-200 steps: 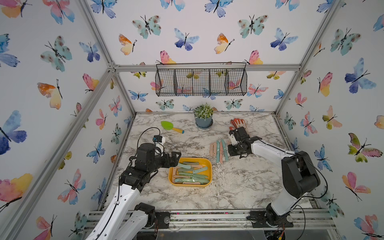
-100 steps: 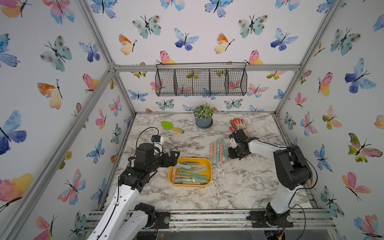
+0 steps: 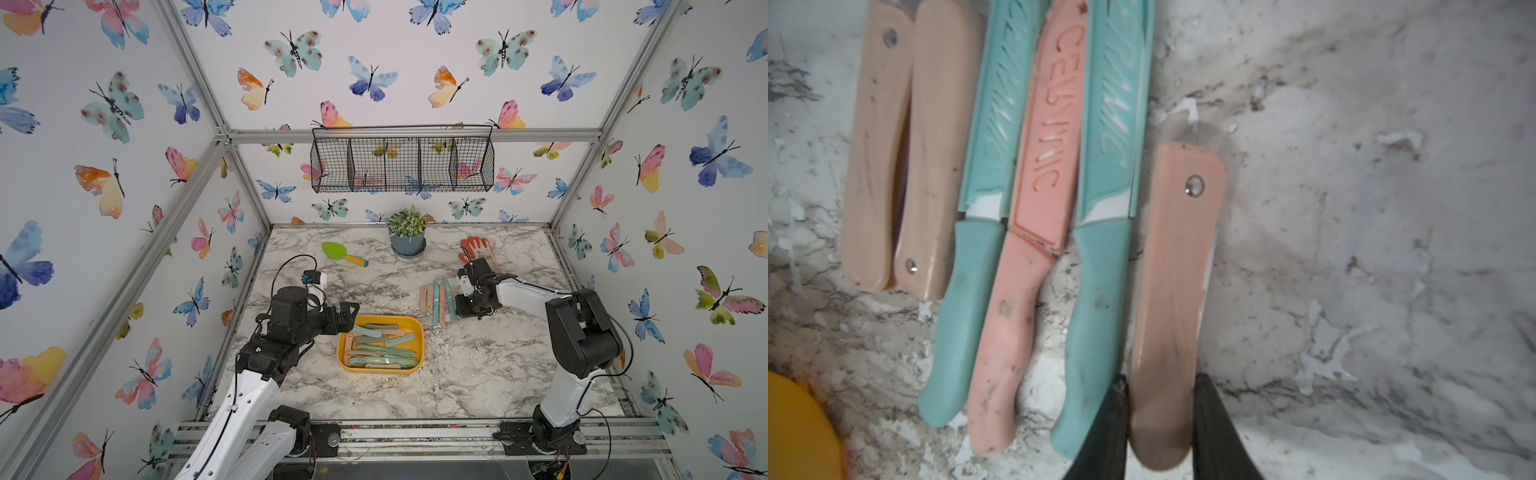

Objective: Take the fruit knife out of the storage box
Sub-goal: Place the fruit knife at the center of the board.

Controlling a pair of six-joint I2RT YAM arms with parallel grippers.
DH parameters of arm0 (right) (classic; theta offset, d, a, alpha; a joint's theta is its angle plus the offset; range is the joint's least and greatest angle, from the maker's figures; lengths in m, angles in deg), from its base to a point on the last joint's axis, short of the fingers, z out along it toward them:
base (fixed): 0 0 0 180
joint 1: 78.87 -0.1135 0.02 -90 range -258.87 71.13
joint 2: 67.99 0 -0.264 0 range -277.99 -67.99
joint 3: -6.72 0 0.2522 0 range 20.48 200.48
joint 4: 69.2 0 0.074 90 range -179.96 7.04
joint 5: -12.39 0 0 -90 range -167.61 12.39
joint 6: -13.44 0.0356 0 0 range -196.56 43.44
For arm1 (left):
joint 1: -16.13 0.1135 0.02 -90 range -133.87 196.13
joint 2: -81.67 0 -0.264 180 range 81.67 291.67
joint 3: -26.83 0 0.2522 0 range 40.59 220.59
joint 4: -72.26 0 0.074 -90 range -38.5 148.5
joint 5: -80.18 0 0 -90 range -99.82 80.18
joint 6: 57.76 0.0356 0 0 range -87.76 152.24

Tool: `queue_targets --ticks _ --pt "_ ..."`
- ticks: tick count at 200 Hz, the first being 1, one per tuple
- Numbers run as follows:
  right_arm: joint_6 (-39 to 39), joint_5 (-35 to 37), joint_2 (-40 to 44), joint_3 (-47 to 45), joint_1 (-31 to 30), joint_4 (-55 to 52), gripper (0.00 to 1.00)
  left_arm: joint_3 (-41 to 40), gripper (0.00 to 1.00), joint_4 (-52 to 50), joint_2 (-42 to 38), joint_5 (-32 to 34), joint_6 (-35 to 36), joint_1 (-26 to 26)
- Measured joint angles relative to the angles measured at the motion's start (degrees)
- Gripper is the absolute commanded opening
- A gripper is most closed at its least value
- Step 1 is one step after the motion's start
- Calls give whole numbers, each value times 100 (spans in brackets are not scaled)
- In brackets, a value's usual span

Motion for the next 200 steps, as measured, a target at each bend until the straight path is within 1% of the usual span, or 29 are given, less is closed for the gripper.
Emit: queue_targets --ticks 70,115,200 --pt "57 -212 -2 2 4 15 25 0 98 -2 -15 85 -7 22" --pt "111 -225 -2 2 4 15 30 0 99 -2 -28 101 -13 39" --pt "199 -197 33 -4 4 11 31 0 98 -2 -37 105 -15 44"
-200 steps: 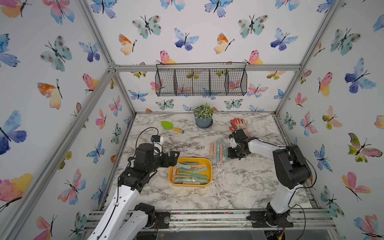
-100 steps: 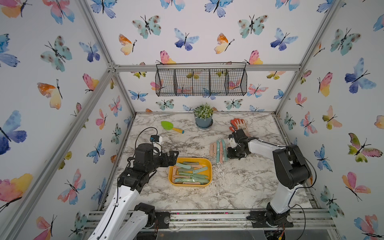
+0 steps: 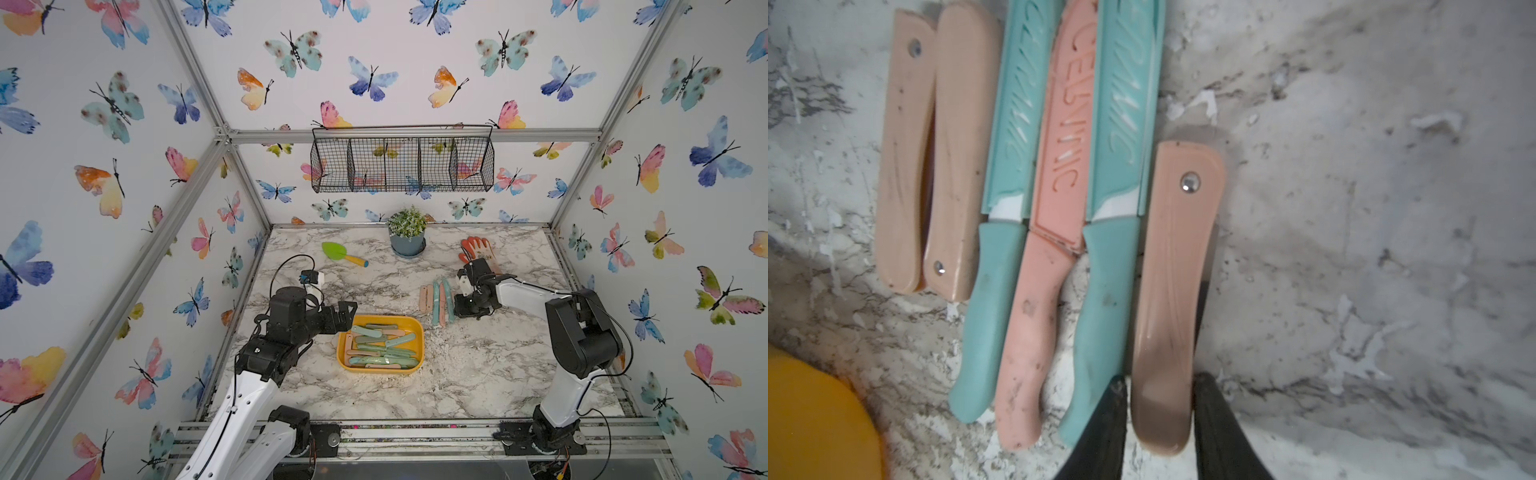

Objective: Take the fruit knife out of the storage box
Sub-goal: Place the fruit knife at the center of the board.

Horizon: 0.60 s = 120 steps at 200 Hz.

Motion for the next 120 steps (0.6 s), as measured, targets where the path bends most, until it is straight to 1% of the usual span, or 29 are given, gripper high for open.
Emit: queue_targets --ticks 23,68,107,120 --pt "11 17 162 -2 0 -24 31 0 98 0 -2 0 0 0" --pt "9 31 791 -7 0 -9 32 0 99 -4 -13 0 0 7" --pt "-116 -151 1438 -238 0 402 33 0 98 -2 -201 92 0 46" --pt "-186 -256 1692 -376 0 586 35 0 98 4 -267 136 -2 72"
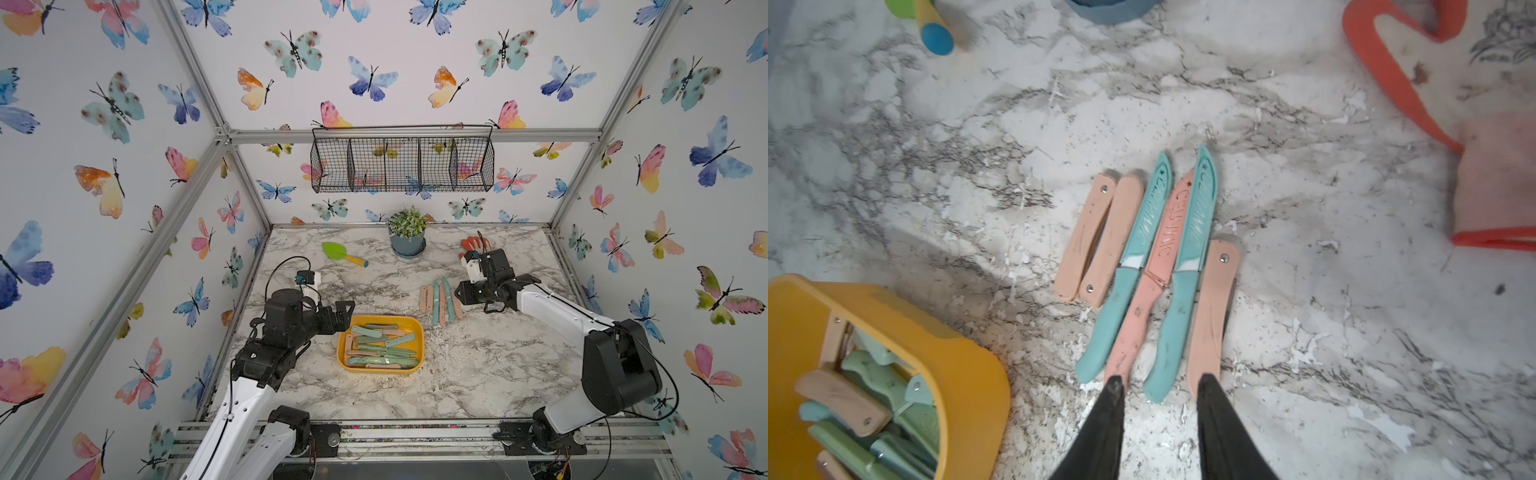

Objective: Take the fruit knife out of the storage box
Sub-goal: Place the fruit knife at the center of the board, then pick up the fruit knife from the storage box.

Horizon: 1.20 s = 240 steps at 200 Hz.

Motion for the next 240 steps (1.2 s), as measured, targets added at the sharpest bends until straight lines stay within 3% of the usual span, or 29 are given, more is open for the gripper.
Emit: queue_targets --ticks 56,97,166,240 --pt "-496 -649 901 -402 -118 833 42 0 98 0 -46 70 -2 210" --pt "-1108 -1032 909 -444 -911 1163 46 0 98 0 -39 107 -2 378" --pt "-2216 -848 -702 511 -2490 654 46 0 99 4 136 264 -26 549" --pt "-2524 -179 -1803 1353 -3311 260 45 0 99 31 339 940 -87 557"
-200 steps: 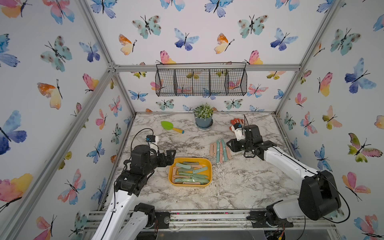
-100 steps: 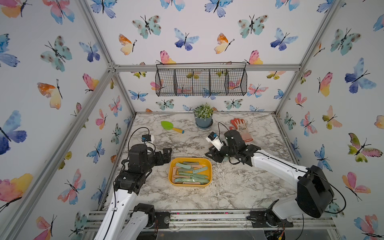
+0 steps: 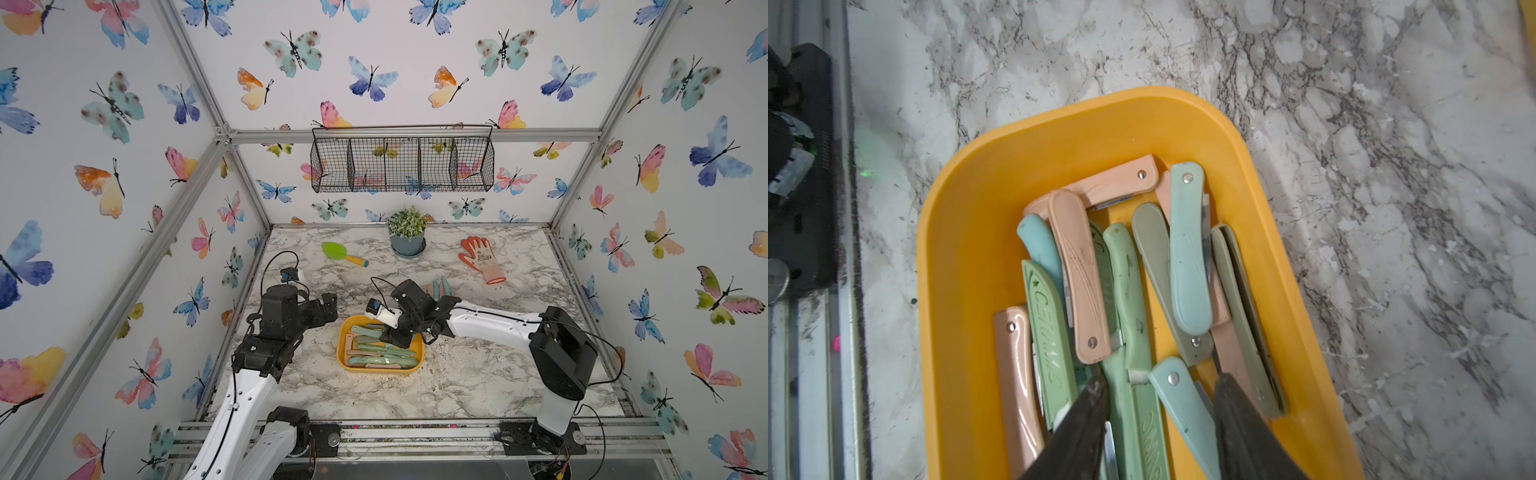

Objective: Take the fruit knife out of the storage box
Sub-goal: Pick up the fruit knife from the storage box.

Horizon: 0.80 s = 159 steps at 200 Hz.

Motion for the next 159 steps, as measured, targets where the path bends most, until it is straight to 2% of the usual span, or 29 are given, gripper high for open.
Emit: queue_targets --ticks 41,101,159 --pt "17 291 -420 446 -153 -103 44 0 98 7 -138 251 -46 2" --pt "74 577 -1049 1163 -234 -372 44 0 98 17 -186 258 -61 2" --pt "175 678 -1416 1429 -378 -581 44 0 98 17 -212 260 -61 2"
